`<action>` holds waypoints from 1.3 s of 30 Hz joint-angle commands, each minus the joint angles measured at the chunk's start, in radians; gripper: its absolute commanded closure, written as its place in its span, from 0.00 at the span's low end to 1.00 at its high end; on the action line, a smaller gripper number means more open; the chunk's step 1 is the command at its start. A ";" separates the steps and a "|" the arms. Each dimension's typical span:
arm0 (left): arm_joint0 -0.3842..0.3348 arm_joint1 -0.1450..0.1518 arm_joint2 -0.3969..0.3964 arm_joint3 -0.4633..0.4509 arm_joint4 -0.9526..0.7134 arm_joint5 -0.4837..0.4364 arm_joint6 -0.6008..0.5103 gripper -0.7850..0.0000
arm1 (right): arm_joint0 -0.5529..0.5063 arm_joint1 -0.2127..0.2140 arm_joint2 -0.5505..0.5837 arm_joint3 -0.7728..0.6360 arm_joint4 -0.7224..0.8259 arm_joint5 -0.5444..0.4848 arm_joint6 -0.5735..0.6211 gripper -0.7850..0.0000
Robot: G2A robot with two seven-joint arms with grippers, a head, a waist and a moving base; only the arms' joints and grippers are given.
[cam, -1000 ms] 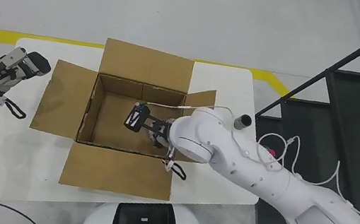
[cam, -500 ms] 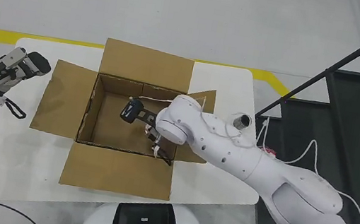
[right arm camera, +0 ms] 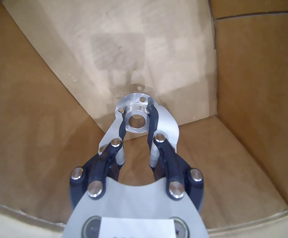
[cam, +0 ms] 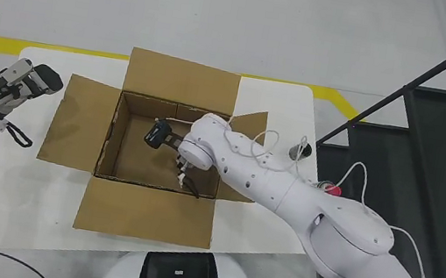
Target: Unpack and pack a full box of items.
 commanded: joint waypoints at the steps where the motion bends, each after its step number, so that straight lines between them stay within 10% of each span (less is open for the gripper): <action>1: 0.000 0.000 0.000 0.000 0.000 0.000 0.000 0.00 | 0.001 -0.015 -0.004 0.030 -0.003 -0.004 -0.005 0.98; 3: 0.000 0.000 0.000 0.000 0.000 0.000 0.000 0.00 | 0.002 -0.029 -0.003 0.059 -0.003 -0.009 -0.009 0.52; 4: 0.000 0.000 0.000 0.000 0.000 0.000 0.000 0.00 | 0.003 -0.034 0.000 0.071 0.000 -0.010 -0.013 0.01; 13: 0.000 0.000 0.000 0.000 0.000 0.000 0.000 0.00 | -0.012 -0.029 0.039 0.032 -0.022 -0.063 -0.018 0.00; 20: 0.000 0.000 0.000 0.000 0.000 0.000 0.000 0.00 | -0.102 0.088 0.177 -0.325 -0.109 -0.023 0.097 0.00; 30: 0.000 0.000 0.000 0.000 0.000 0.000 0.000 0.00 | -0.576 0.316 0.705 -1.096 -0.198 -0.178 0.200 0.00; 39: 0.000 0.000 0.000 0.000 0.000 0.000 0.000 0.00 | -1.011 0.392 1.232 -1.290 -0.133 -0.450 -0.095 0.00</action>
